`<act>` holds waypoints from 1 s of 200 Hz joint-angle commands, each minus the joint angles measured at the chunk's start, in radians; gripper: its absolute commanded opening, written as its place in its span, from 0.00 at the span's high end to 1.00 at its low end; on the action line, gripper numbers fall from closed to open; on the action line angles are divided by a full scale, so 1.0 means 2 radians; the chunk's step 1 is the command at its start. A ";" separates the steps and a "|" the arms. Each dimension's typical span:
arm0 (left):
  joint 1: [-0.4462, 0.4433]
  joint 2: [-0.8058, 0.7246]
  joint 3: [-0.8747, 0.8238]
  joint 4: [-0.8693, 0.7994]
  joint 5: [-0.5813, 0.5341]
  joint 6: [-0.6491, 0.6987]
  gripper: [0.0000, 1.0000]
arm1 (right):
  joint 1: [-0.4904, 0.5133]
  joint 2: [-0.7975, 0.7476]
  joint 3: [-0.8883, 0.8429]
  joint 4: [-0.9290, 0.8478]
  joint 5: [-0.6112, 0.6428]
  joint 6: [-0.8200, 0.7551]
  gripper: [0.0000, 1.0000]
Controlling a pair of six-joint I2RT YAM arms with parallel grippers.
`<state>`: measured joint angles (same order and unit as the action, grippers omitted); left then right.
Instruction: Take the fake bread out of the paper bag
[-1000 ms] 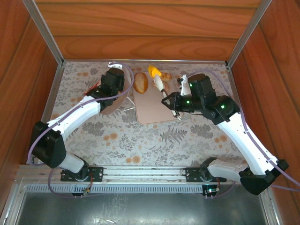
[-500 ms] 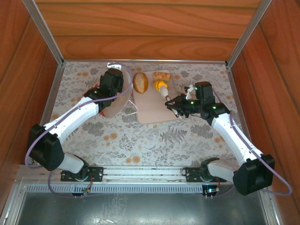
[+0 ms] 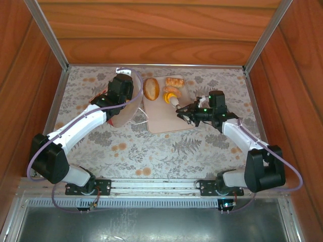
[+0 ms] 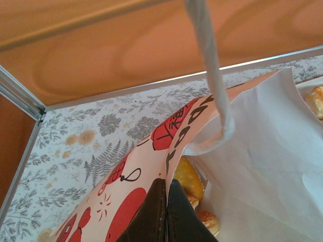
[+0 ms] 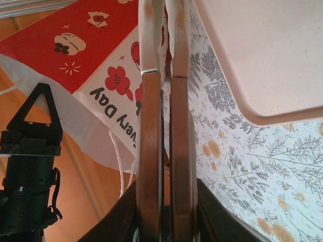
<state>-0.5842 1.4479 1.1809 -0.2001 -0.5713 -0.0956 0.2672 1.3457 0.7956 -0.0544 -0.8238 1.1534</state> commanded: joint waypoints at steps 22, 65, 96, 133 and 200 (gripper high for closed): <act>-0.005 0.012 0.008 -0.013 -0.005 -0.004 1.00 | -0.019 0.010 -0.019 0.047 -0.041 0.009 0.74; -0.007 0.014 0.011 -0.015 -0.008 -0.001 1.00 | -0.043 -0.004 -0.051 0.042 -0.028 0.011 0.72; -0.010 0.016 0.015 -0.016 -0.009 0.000 1.00 | -0.058 0.000 -0.072 0.044 -0.028 0.014 0.68; -0.013 0.015 0.016 -0.018 -0.013 0.002 1.00 | -0.073 -0.008 -0.081 0.026 -0.019 0.004 0.63; -0.017 0.014 0.018 -0.024 -0.020 0.005 1.00 | -0.097 -0.035 -0.082 -0.020 -0.002 -0.018 0.60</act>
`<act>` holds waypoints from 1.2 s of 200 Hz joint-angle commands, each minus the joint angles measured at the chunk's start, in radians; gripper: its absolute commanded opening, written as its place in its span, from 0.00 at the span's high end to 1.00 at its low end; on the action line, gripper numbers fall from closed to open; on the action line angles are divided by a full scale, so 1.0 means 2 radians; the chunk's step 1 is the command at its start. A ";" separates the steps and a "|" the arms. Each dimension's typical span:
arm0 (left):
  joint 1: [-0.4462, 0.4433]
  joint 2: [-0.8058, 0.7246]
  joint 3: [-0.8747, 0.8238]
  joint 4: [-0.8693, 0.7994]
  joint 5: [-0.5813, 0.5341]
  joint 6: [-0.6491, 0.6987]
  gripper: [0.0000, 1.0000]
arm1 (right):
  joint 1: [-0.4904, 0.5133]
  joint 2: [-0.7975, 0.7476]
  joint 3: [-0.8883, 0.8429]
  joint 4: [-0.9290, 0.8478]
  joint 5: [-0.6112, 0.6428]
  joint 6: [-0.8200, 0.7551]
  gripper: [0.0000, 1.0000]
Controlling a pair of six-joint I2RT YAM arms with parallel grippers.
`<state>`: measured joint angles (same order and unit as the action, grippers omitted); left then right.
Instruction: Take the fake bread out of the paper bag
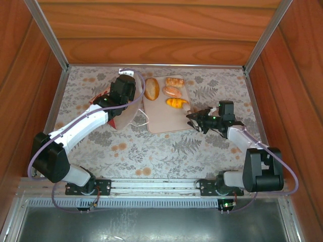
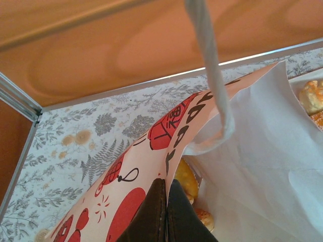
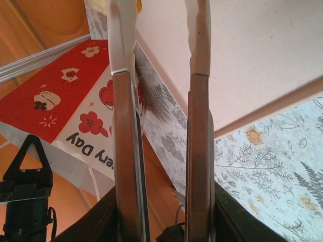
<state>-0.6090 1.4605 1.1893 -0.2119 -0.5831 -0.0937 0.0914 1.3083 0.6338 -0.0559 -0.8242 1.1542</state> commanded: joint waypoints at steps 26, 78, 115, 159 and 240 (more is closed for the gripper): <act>-0.006 0.009 0.014 -0.018 -0.015 0.005 1.00 | -0.016 -0.022 0.002 -0.038 0.002 -0.030 0.60; -0.006 0.008 0.014 -0.018 -0.015 0.005 1.00 | -0.016 -0.048 0.033 -0.117 0.023 -0.082 0.60; -0.007 0.011 0.012 -0.018 -0.009 0.002 1.00 | -0.007 -0.078 0.087 -0.202 0.047 -0.136 0.60; -0.009 0.019 0.016 -0.018 -0.008 0.002 1.00 | 0.070 -0.091 0.178 -0.266 0.091 -0.174 0.60; -0.014 0.025 0.017 -0.017 0.000 -0.012 1.00 | 0.206 -0.023 0.286 -0.253 0.116 -0.187 0.61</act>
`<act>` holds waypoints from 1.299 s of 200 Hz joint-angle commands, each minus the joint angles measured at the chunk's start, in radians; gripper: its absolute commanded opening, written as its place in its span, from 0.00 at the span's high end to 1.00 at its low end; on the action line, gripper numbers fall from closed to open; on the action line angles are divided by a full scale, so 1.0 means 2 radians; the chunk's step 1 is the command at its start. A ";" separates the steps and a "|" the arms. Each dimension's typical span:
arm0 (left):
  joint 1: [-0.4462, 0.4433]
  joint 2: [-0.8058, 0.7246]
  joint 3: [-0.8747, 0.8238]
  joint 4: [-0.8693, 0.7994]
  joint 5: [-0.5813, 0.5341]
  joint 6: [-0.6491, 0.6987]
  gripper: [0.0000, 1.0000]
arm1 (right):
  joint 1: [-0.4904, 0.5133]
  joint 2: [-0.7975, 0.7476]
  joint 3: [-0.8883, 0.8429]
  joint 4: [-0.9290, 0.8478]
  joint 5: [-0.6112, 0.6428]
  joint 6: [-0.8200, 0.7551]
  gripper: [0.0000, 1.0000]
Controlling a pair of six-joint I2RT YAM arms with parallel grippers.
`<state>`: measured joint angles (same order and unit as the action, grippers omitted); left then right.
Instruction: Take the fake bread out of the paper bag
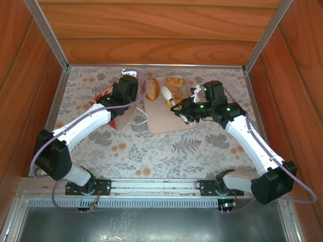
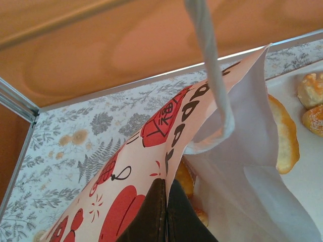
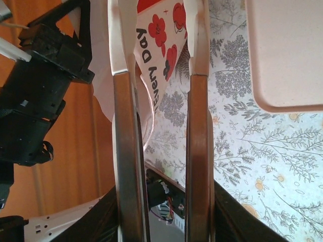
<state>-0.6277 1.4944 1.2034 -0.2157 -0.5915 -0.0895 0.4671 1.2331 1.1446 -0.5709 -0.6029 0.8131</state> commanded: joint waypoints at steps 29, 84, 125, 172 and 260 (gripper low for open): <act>-0.007 0.007 0.012 -0.015 0.008 -0.019 1.00 | 0.045 0.037 0.067 -0.001 0.008 -0.029 0.61; -0.013 -0.007 0.007 -0.015 0.020 -0.032 1.00 | 0.071 0.037 0.084 -0.019 0.010 -0.037 0.62; -0.022 -0.008 0.001 -0.016 0.021 -0.041 1.00 | 0.082 0.035 0.081 -0.034 0.003 -0.044 0.63; -0.030 -0.010 -0.003 -0.017 0.006 -0.041 1.00 | 0.100 0.043 0.074 -0.035 -0.003 -0.047 0.64; -0.032 -0.030 -0.021 -0.016 0.004 -0.044 1.00 | 0.120 0.125 0.058 0.019 -0.027 -0.029 0.61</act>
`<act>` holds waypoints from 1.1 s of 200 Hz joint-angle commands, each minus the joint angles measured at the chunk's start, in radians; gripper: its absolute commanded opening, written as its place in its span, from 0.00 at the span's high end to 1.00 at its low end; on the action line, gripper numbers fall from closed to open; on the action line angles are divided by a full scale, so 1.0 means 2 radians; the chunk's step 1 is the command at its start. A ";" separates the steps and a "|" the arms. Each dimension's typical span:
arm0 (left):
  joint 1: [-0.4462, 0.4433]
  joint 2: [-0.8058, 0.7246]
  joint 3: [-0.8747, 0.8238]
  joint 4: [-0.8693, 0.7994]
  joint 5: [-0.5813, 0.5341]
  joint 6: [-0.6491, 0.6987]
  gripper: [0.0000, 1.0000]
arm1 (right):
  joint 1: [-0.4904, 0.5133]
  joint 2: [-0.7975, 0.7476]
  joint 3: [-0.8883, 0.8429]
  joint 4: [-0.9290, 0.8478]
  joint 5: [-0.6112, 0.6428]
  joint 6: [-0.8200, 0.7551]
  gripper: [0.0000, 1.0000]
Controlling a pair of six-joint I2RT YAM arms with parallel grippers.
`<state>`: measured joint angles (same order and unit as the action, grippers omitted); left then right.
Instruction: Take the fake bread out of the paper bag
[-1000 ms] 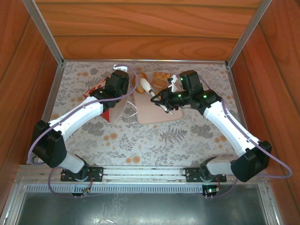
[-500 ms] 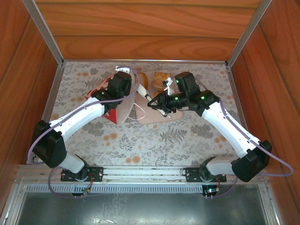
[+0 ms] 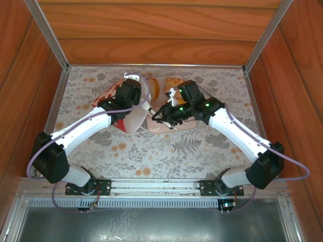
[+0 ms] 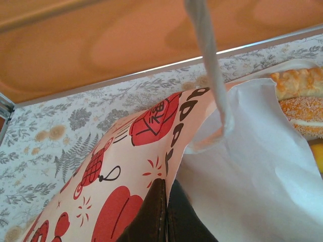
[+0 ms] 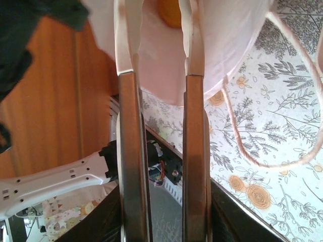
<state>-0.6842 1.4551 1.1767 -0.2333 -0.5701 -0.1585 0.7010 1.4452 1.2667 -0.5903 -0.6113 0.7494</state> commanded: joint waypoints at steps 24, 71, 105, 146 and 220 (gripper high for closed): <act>-0.004 -0.010 -0.009 -0.008 -0.009 -0.010 1.00 | 0.003 0.047 0.005 0.042 -0.034 0.008 0.58; -0.004 -0.018 -0.014 -0.008 -0.010 -0.009 1.00 | 0.003 0.085 0.012 0.068 -0.056 0.028 0.51; -0.004 -0.023 -0.019 -0.008 -0.001 -0.017 1.00 | 0.003 0.104 0.023 0.078 -0.064 0.040 0.48; -0.006 -0.017 -0.020 -0.008 0.009 -0.027 1.00 | 0.003 0.147 0.033 0.110 -0.073 0.065 0.47; -0.012 -0.013 -0.020 -0.008 0.012 -0.030 1.00 | 0.002 0.188 0.048 0.151 -0.084 0.100 0.46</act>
<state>-0.6937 1.4319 1.1450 -0.2333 -0.5484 -0.1997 0.7010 1.8061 1.3243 -0.3481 -0.7311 0.9161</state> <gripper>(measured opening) 0.048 0.536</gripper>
